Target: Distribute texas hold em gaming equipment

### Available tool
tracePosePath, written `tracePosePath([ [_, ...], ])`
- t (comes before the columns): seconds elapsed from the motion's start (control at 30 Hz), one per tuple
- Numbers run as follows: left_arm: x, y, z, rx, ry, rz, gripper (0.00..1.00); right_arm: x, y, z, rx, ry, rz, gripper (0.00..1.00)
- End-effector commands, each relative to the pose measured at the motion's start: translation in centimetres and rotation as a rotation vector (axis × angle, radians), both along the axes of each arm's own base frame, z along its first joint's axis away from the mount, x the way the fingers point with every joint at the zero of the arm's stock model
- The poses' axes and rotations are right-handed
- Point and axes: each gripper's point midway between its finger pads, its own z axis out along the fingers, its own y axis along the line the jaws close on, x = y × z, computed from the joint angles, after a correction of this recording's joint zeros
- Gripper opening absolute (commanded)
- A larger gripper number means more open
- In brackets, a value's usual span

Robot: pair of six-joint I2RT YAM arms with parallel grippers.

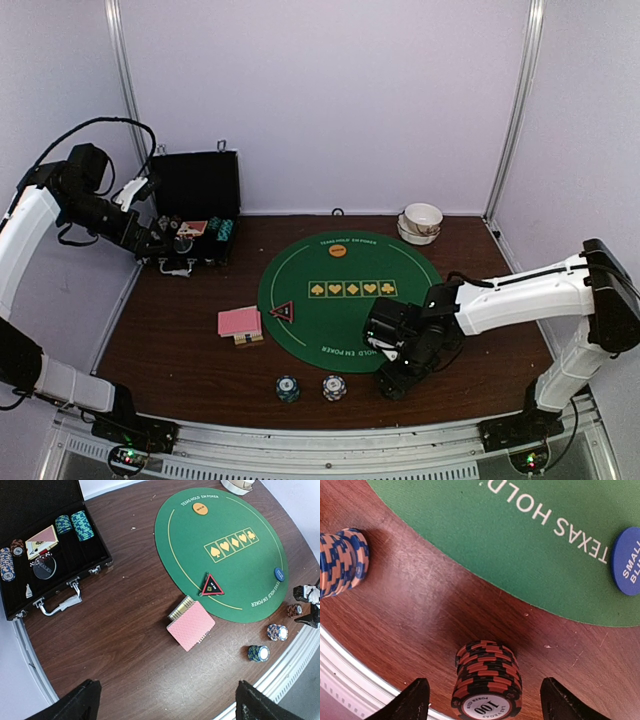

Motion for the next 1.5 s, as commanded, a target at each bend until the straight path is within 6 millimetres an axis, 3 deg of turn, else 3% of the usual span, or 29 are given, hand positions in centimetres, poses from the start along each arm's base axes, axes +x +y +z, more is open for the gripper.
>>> tracePosePath([
  [0.0, -0.5, -0.3, 1.0, -0.006, -0.038, -0.026, 0.98, 0.2, 0.0, -0.4, -0.004, -0.014, -0.008, 0.79],
  [0.63, -0.5, -0.4, 1.1, -0.011, -0.039, -0.03, 0.98, 0.6, -0.2, -0.5, -0.02, -0.029, -0.012, 0.62],
  [0.87, -0.5, -0.4, 1.3, -0.007, -0.046, -0.03, 0.98, 0.5, 0.1, -0.1, -0.011, -0.024, 0.0, 0.45],
  [1.03, -0.7, -0.2, 1.3, 0.004, -0.051, -0.029, 0.98, 0.9, 0.2, 0.9, -0.008, -0.046, 0.001, 0.27],
  [1.47, -0.7, -0.3, 1.2, 0.0, -0.045, -0.031, 0.98, 1.3, 0.5, 3.6, 0.001, -0.065, 0.011, 0.12],
])
